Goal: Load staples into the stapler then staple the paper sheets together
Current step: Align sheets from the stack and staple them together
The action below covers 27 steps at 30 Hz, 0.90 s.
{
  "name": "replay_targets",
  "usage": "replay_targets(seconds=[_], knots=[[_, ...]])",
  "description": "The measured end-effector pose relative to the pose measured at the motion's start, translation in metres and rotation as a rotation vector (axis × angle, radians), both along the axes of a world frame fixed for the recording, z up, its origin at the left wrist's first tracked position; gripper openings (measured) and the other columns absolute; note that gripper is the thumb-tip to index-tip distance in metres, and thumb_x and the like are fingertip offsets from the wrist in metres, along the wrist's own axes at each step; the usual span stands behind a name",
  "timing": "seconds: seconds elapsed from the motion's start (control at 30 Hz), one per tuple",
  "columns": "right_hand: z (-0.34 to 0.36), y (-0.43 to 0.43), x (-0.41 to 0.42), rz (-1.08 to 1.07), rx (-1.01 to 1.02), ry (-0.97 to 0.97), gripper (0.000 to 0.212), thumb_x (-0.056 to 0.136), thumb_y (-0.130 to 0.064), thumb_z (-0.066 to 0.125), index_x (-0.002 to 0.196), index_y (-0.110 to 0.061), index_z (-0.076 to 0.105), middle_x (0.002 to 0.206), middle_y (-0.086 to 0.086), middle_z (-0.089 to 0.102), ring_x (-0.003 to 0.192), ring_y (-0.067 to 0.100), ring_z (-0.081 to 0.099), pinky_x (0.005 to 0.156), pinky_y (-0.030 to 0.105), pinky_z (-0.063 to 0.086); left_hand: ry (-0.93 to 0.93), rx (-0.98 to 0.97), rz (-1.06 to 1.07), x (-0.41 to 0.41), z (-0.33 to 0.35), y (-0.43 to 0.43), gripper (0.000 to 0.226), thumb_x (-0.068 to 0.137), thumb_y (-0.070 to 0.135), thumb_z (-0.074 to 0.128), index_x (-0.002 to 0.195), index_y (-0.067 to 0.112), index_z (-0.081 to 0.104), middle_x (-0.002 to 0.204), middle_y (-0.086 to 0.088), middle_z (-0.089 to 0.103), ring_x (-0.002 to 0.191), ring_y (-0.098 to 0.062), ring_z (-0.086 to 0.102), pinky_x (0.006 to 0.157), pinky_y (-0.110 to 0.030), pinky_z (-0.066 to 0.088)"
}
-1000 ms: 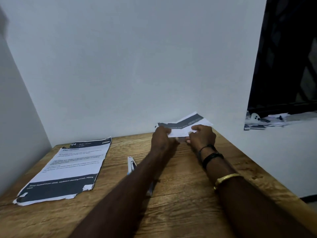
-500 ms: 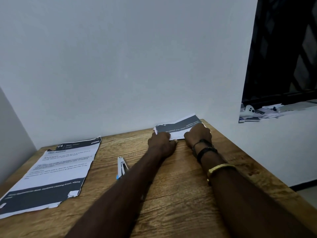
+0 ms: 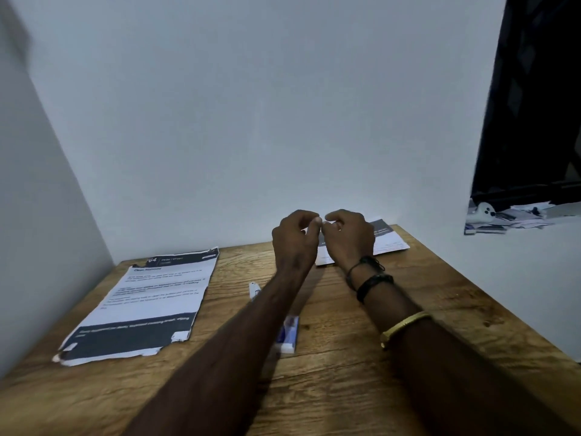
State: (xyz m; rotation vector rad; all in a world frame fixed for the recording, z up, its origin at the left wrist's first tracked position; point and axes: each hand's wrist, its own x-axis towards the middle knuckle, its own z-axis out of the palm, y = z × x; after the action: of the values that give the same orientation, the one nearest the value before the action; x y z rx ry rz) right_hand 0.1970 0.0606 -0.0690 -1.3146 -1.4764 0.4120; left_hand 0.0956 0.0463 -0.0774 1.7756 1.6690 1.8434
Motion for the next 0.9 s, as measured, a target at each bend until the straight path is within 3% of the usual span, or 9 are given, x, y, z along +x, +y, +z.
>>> replay_targets(seconds=[0.07, 0.17, 0.3, 0.47, 0.67, 0.77, 0.9], knots=[[0.006, -0.010, -0.021, 0.062, 0.030, 0.019, 0.019, 0.089, -0.027, 0.066, 0.101, -0.018, 0.079, 0.100, 0.002, 0.078, 0.100, 0.023, 0.071, 0.078, 0.024, 0.046, -0.038, 0.004, 0.044, -0.020, 0.005, -0.010, 0.011, 0.089, 0.025, 0.068, 0.085, 0.020, 0.078, 0.077, 0.017, 0.070, 0.078, 0.008, 0.065, 0.075, -0.012, 0.048], [0.010, -0.023, -0.053, 0.153, 0.008, -0.001, 0.016, 0.089, -0.028, 0.066, 0.095, -0.021, 0.079, 0.096, -0.001, 0.078, 0.097, 0.023, 0.070, 0.078, 0.030, 0.052, -0.062, 0.009, 0.103, -0.055, 0.008, -0.026, 0.007, 0.086, 0.025, 0.072, 0.083, 0.023, 0.078, 0.074, 0.019, 0.071, 0.082, 0.003, 0.070, 0.079, -0.019, 0.054], [0.008, -0.039, -0.100, 0.294, -0.030, -0.066, 0.017, 0.090, -0.030, 0.065, 0.092, -0.022, 0.080, 0.093, 0.000, 0.078, 0.092, 0.026, 0.070, 0.072, 0.030, 0.052, -0.067, -0.021, 0.187, -0.106, 0.007, -0.052, 0.007, 0.083, 0.027, 0.074, 0.084, 0.022, 0.079, 0.082, 0.013, 0.076, 0.089, -0.003, 0.072, 0.085, -0.026, 0.057], [0.002, -0.055, -0.150, 0.418, -0.103, -0.158, 0.016, 0.086, -0.022, 0.065, 0.090, -0.023, 0.081, 0.096, -0.001, 0.078, 0.093, 0.024, 0.071, 0.080, 0.033, 0.059, -0.100, -0.108, 0.280, -0.161, -0.003, -0.082, 0.008, 0.084, 0.020, 0.072, 0.089, 0.021, 0.078, 0.090, 0.009, 0.077, 0.092, -0.009, 0.072, 0.089, -0.035, 0.058], [-0.012, -0.056, -0.191, 0.481, -0.174, -0.358, 0.012, 0.085, -0.023, 0.068, 0.091, -0.023, 0.078, 0.103, 0.001, 0.077, 0.098, 0.026, 0.070, 0.081, 0.029, 0.055, -0.063, -0.316, 0.346, -0.206, -0.018, -0.094, 0.021, 0.084, 0.012, 0.071, 0.104, 0.012, 0.076, 0.108, -0.005, 0.077, 0.104, -0.021, 0.069, 0.097, -0.042, 0.054], [-0.019, -0.049, -0.205, 0.476, -0.207, -0.429, 0.016, 0.083, -0.026, 0.071, 0.098, -0.023, 0.076, 0.115, 0.003, 0.074, 0.108, 0.028, 0.068, 0.087, 0.030, 0.054, -0.002, -0.402, 0.363, -0.217, -0.026, -0.093, 0.026, 0.085, 0.012, 0.072, 0.111, 0.012, 0.075, 0.117, -0.005, 0.074, 0.112, -0.021, 0.067, 0.102, -0.038, 0.050], [-0.030, -0.035, -0.223, 0.497, -0.223, -0.698, 0.045, 0.086, -0.033, 0.070, 0.126, -0.014, 0.064, 0.136, 0.012, 0.060, 0.126, 0.033, 0.057, 0.100, 0.036, 0.050, 0.024, -0.465, 0.393, -0.224, -0.038, -0.088, 0.033, 0.086, 0.004, 0.063, 0.113, 0.017, 0.075, 0.123, -0.004, 0.073, 0.117, -0.021, 0.064, 0.106, -0.032, 0.046]])
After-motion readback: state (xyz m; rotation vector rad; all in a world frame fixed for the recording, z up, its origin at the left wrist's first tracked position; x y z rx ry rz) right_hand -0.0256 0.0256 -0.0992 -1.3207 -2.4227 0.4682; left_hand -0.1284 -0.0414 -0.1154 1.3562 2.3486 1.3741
